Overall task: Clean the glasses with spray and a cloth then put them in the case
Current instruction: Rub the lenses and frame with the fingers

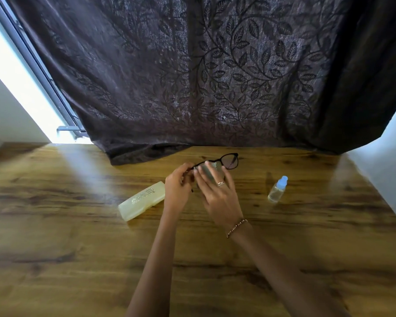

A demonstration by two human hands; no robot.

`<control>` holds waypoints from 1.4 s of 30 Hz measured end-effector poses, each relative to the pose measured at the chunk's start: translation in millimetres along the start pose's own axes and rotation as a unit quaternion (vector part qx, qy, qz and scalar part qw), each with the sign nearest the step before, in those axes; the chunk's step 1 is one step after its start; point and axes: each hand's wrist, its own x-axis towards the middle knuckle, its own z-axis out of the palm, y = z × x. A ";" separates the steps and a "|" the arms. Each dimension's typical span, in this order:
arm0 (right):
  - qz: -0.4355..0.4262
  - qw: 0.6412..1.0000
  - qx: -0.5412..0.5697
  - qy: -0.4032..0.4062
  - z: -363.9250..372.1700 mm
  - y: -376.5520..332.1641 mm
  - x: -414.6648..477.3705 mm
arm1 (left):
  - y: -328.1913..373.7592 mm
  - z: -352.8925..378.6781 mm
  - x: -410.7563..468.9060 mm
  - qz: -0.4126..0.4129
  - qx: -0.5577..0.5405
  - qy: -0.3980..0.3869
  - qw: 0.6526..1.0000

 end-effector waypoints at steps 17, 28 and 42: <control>0.082 0.996 -0.012 0.020 -1.6 10.2 11.5 | -2.7 -3.3 -0.4 -0.035 -0.046 0.018 0.998; 0.064 0.998 0.002 0.018 -6.4 10.6 5.4 | -8.3 -6.2 -1.0 -0.052 -0.052 0.010 0.997; 0.519 0.733 0.403 0.175 -26.4 51.3 8.5 | -11.2 -12.0 -3.3 -0.010 -0.018 -0.003 1.000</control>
